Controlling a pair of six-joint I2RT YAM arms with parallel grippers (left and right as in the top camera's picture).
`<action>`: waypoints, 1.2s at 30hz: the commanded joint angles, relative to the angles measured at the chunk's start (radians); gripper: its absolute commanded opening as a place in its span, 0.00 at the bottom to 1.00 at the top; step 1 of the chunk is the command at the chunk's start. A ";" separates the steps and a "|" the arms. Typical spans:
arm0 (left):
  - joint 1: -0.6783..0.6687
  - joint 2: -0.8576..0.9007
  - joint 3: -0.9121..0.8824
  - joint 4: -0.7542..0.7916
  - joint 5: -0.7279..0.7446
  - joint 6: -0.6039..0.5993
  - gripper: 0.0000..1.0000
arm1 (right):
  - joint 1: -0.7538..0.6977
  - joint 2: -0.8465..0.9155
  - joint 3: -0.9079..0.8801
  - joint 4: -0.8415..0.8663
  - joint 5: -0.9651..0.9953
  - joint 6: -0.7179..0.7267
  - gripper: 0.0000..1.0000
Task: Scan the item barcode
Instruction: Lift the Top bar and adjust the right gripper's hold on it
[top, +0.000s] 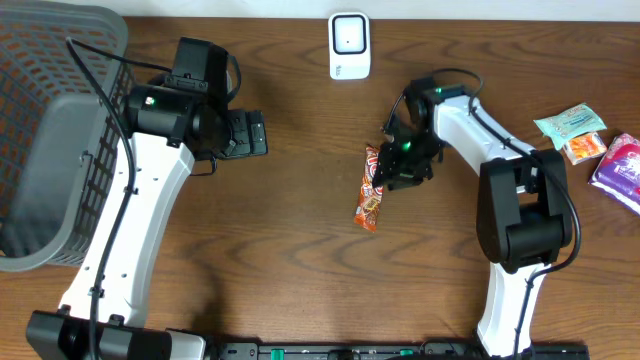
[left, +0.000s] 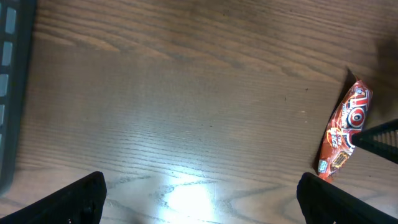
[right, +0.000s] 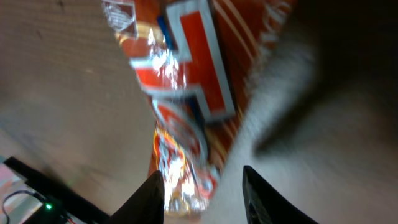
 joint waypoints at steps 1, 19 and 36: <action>0.004 0.002 -0.005 -0.004 -0.009 -0.005 0.98 | 0.007 0.008 -0.068 0.077 -0.079 0.051 0.37; 0.004 0.002 -0.005 -0.004 -0.009 -0.005 0.98 | 0.008 0.003 -0.010 0.278 -0.209 0.124 0.01; 0.004 0.002 -0.005 -0.004 -0.009 -0.005 0.98 | 0.033 0.003 0.192 0.025 0.169 0.208 0.01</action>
